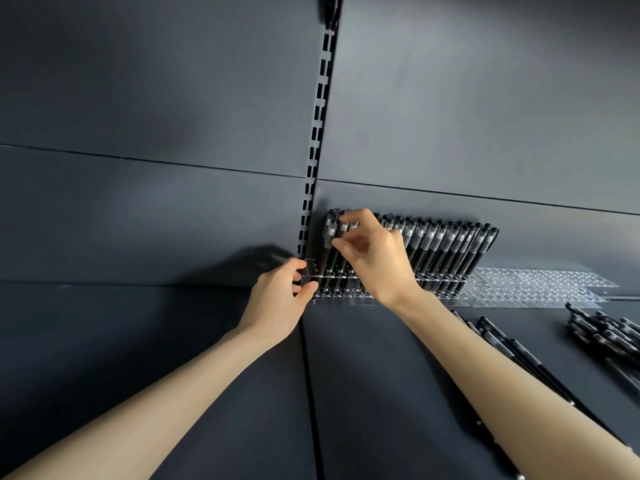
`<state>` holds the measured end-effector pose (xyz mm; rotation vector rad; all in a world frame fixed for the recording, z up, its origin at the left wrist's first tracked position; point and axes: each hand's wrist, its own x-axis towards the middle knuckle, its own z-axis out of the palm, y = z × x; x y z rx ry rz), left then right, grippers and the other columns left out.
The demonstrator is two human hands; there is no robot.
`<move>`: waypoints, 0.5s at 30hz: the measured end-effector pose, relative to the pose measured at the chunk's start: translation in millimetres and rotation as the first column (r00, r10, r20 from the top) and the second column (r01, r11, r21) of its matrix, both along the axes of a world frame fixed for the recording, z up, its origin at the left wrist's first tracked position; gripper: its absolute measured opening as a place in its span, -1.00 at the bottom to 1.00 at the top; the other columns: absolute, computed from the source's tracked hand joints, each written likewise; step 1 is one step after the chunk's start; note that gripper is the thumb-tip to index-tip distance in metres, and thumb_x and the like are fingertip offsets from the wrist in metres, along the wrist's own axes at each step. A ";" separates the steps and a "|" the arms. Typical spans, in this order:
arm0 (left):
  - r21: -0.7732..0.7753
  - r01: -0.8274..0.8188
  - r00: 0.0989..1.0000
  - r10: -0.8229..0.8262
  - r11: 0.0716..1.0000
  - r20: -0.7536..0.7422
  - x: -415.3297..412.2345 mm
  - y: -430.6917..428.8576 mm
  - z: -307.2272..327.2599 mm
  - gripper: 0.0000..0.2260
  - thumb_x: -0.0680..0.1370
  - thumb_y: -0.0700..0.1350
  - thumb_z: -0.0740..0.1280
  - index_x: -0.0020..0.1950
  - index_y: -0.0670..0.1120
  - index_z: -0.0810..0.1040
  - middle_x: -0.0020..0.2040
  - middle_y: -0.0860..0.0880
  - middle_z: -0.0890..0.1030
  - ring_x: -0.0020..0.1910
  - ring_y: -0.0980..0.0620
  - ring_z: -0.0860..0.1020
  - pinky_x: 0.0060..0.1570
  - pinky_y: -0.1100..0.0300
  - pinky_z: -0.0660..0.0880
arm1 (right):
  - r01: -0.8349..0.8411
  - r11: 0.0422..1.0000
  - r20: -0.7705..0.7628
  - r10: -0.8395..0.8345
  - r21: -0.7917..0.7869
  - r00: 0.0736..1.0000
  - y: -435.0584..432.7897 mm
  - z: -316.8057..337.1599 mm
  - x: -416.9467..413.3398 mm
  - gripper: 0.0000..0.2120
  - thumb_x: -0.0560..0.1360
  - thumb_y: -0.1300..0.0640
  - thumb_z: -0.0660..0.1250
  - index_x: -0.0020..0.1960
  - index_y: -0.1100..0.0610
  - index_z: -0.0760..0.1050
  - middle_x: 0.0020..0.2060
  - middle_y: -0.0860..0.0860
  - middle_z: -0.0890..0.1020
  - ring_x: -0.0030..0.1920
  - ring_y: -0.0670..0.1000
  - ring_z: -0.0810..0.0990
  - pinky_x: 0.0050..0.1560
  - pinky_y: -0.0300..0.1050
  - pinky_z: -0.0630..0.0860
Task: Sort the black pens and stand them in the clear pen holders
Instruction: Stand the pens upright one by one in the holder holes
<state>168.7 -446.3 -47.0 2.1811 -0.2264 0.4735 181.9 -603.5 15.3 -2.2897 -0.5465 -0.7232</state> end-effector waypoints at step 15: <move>0.318 -0.020 0.999 0.032 0.948 -0.032 -84.6 -107.6 14.4 -0.82 0.55 0.08 0.26 -0.13 0.00 0.50 -0.15 0.09 0.55 -0.16 0.03 0.54 -0.09 0.04 0.50 | -0.050 0.996 -0.067 0.045 -0.073 0.997 -124.9 -26.7 -51.6 -0.90 0.54 0.10 0.30 -0.08 0.11 0.55 -0.23 -0.08 0.62 -0.21 -0.10 0.59 -0.09 -0.11 0.54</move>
